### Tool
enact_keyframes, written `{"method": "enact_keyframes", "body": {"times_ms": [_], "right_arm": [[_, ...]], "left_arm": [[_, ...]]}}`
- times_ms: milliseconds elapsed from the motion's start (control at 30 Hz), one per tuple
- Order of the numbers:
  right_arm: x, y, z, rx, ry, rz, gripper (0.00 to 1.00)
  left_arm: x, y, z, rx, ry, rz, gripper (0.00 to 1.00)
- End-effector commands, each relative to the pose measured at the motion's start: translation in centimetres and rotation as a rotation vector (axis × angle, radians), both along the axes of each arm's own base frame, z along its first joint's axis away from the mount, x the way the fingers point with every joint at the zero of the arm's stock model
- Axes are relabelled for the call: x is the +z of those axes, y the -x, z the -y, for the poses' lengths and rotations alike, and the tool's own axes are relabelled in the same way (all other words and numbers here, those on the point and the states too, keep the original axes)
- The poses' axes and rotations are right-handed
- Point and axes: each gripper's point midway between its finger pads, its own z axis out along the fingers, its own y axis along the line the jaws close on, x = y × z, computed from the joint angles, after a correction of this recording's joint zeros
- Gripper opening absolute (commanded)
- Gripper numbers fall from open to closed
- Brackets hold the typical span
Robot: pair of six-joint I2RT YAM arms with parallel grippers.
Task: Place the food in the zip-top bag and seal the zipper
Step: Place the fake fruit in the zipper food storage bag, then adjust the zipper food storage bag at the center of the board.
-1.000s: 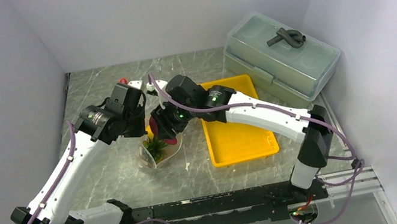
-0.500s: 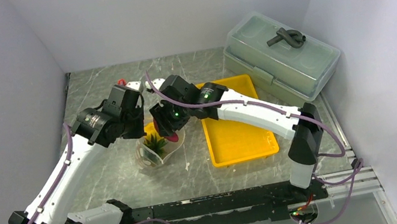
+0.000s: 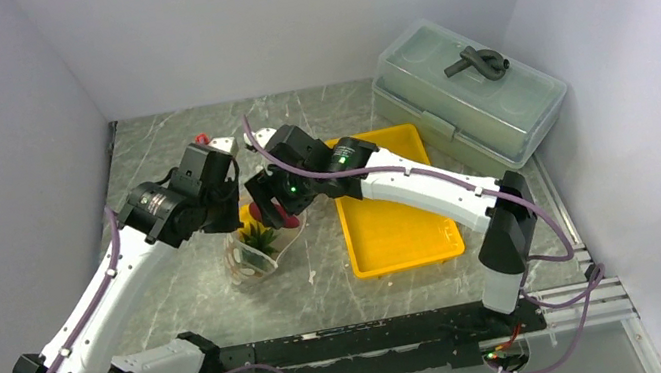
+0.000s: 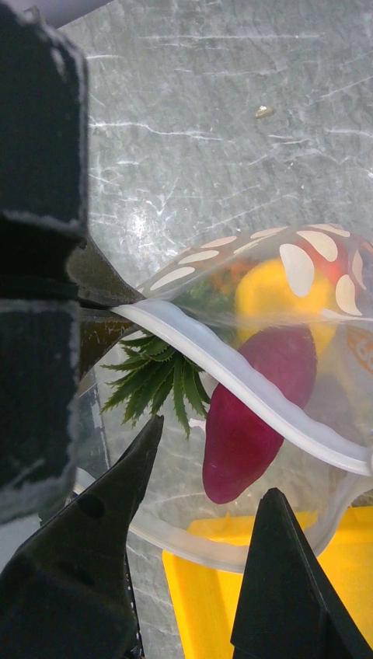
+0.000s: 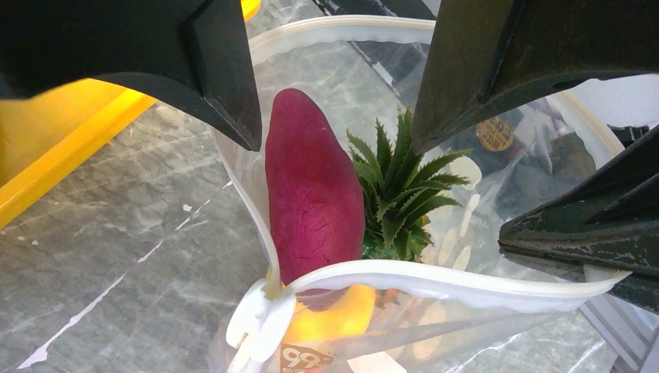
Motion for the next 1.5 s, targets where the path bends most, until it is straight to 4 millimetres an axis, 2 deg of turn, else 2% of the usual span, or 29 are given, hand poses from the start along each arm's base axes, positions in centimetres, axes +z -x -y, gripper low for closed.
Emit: {"method": "enact_keyframes", "body": {"times_ms": [0,200,367,500,667,900,1367,1467], "right_arm": [[3.2,-0.5,-0.1,-0.035,-0.075,0.053,0.74],[5.4,-0.1,1.0,-0.065,-0.132,0.088,0.74],[7.6,0.1,2.8,-0.120,-0.189,0.136,0.74],[8.1,0.1,4.5,-0.167,-0.196,0.168,0.74],[6.7,0.5,4.9,-0.177,-0.171,0.133,0.68],[4.1,1.0,4.3,-0.177,-0.153,0.061,0.59],[-0.3,0.5,3.3,-0.225,-0.081,-0.026,0.43],[-0.8,0.5,3.2,-0.225,-0.070,-0.033,0.28]], "left_arm": [[0.8,0.1,-0.1,0.001,0.021,0.028,0.00],[0.8,-0.1,-0.1,0.005,0.011,0.026,0.00],[0.7,-0.2,0.0,0.003,0.014,0.028,0.00],[0.5,-0.2,0.2,0.001,0.012,0.020,0.00],[0.6,-0.4,0.3,0.004,0.016,0.022,0.00],[0.7,-0.3,0.2,0.008,0.021,0.024,0.00],[0.5,0.0,0.1,0.011,0.026,0.019,0.00],[0.7,0.0,-0.1,0.015,0.022,0.026,0.01]]}}
